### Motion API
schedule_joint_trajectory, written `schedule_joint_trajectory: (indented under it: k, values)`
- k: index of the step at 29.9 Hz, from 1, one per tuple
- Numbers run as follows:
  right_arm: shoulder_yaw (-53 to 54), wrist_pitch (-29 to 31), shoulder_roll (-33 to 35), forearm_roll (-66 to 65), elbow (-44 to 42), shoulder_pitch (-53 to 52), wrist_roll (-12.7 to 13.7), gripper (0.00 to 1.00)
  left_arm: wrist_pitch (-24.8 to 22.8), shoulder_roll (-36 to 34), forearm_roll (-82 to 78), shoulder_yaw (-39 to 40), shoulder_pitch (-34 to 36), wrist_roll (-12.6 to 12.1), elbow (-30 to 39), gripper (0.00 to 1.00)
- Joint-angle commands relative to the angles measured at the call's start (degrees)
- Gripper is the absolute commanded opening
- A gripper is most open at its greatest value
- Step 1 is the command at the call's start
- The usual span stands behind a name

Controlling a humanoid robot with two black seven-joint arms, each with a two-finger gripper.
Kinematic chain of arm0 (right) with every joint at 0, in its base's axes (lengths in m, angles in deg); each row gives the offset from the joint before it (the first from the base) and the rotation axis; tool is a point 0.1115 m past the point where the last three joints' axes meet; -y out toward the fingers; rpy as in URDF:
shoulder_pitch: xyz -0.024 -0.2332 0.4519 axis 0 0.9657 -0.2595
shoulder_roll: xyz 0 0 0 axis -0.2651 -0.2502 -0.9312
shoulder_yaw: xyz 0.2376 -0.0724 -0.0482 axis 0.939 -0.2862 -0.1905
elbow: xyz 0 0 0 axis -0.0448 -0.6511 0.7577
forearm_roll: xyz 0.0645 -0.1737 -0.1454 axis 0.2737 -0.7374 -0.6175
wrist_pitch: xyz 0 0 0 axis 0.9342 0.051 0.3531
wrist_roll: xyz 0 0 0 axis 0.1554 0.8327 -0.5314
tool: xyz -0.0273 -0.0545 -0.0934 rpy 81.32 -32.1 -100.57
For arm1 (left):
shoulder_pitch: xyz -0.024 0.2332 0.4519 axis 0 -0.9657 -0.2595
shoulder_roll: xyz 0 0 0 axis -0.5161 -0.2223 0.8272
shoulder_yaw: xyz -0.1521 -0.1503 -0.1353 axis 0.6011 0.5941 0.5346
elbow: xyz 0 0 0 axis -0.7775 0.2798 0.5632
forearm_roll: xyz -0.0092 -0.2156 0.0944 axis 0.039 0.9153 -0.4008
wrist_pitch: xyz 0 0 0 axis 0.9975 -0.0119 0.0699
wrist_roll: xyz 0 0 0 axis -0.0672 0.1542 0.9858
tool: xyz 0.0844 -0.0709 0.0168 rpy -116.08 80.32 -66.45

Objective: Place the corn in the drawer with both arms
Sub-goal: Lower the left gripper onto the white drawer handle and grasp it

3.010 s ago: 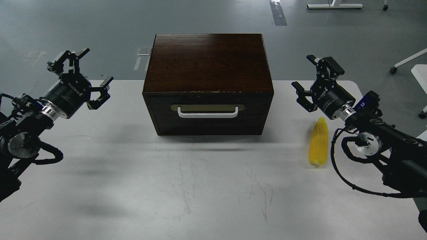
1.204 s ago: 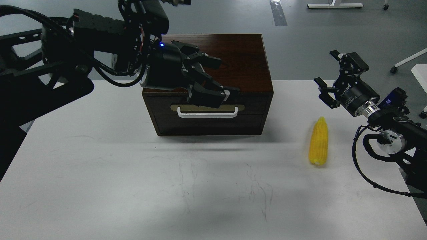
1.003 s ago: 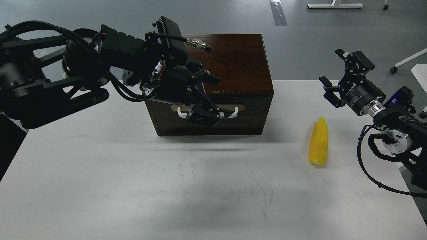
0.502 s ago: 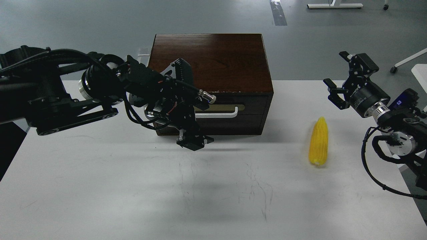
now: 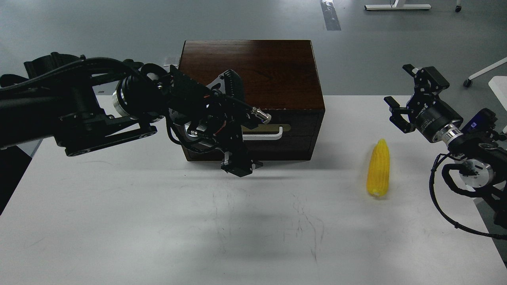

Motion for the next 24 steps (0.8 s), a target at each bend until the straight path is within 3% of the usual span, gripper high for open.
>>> schedule_joint_trajectory:
  k: [1, 24]
  values:
    - [0.09, 0.00, 0.00, 0.00, 0.00, 0.07, 0.00, 1.00, 0.00, 0.19, -1.04, -0.50, -0.06, 0.00, -0.53, 0.98]
    - [0.18, -0.17, 0.00, 0.00, 0.00, 0.95, 0.00, 1.00, 0.00, 2.47, -1.48, -1.91, -0.41, 0.00, -3.70, 0.98]
